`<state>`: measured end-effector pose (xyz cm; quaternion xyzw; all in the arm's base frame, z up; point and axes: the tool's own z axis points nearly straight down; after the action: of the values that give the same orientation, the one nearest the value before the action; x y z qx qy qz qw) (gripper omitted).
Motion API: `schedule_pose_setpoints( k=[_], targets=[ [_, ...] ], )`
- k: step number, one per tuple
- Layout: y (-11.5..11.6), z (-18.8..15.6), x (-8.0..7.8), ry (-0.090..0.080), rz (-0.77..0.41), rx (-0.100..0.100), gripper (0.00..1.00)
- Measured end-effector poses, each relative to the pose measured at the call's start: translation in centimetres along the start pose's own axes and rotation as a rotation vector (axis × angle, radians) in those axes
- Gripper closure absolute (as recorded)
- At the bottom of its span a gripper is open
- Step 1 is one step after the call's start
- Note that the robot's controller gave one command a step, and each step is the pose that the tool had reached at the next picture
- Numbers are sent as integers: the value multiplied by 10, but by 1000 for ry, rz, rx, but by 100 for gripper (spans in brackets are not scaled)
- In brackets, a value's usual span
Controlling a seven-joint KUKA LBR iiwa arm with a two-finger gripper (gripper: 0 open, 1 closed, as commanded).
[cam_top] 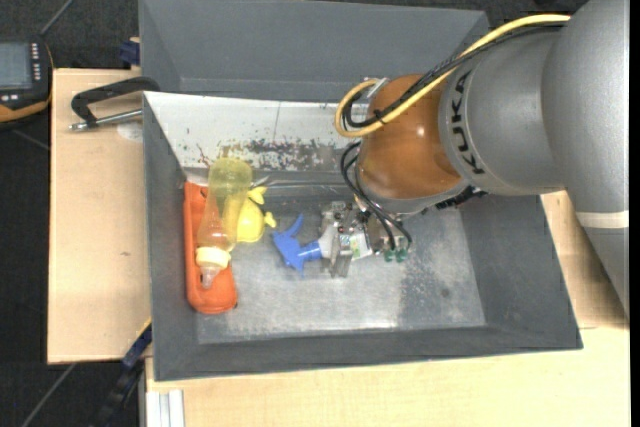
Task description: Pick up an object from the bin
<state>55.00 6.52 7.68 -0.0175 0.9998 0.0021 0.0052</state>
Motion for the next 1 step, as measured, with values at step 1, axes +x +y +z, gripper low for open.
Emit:
schedule_pose_setpoints(
  k=[1],
  targets=[
    [-1,6,-6,0,-13,0,100]
  ],
)
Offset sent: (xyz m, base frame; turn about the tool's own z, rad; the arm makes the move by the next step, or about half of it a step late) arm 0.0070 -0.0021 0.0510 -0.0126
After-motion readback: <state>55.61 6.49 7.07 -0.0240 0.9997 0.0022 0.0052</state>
